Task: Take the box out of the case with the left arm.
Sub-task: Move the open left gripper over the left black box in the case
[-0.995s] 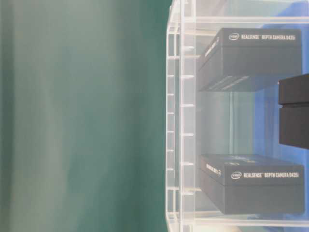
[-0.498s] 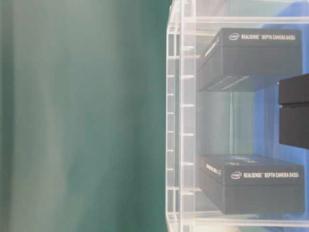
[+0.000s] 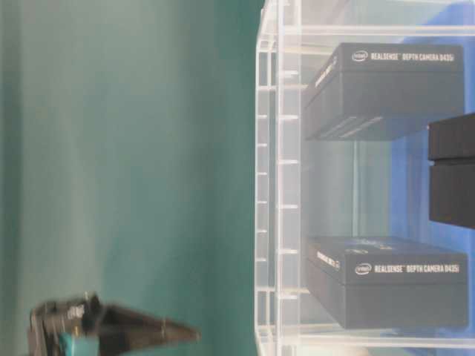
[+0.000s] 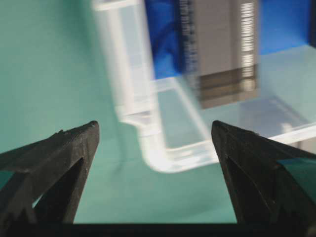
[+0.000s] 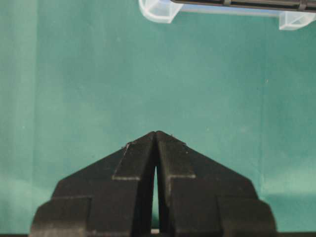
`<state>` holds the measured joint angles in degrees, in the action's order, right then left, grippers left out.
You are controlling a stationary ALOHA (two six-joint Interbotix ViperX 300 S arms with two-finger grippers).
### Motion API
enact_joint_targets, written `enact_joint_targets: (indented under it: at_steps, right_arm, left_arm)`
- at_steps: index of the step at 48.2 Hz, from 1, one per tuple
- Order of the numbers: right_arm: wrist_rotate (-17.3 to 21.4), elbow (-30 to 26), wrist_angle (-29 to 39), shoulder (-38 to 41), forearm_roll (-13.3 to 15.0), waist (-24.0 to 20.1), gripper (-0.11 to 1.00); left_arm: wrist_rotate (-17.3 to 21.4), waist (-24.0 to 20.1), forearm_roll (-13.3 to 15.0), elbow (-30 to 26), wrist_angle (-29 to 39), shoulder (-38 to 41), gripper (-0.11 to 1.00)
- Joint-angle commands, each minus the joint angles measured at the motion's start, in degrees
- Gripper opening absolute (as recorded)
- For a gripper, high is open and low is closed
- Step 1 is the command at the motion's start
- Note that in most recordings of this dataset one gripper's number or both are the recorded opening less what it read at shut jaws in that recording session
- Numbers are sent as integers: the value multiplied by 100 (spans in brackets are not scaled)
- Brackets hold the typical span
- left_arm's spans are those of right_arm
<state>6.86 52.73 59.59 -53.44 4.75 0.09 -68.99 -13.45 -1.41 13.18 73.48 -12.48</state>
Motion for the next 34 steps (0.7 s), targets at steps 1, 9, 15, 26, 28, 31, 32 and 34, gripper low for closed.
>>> enact_joint_targets:
  at_steps: [1, 9, 15, 26, 28, 31, 32, 34]
  right_arm:
    - [18, -167, -18, 53, -9, 9, 2]
    - [18, -167, -18, 53, -9, 0, 2]
    - [18, -167, -26, 44, -9, 0, 2]
    - [18, -158, -26, 44, -9, 9, 2]
    - [18, -167, -18, 44, -9, 9, 2]
    - [18, -167, -18, 44, -9, 9, 2]
    - [18, -167, -18, 53, -9, 0, 2]
    - [18, -158, -18, 44, 0, 9, 2]
  left_arm:
    - [-44, 88, 0, -475, 62, 246, 94]
    - [-53, 167, 0, -976, 62, 721, 94]
    - [-53, 176, 0, -1222, 26, 976, 94]
    - [-53, 193, 0, -1397, 26, 1257, 94]
    - [-53, 193, 0, -1389, 26, 1266, 94]
    - [-70, 193, 0, -1380, 26, 1257, 94]
    - [-70, 193, 0, -1371, 26, 1257, 94]
    - [-70, 193, 0, -1371, 26, 1248, 94]
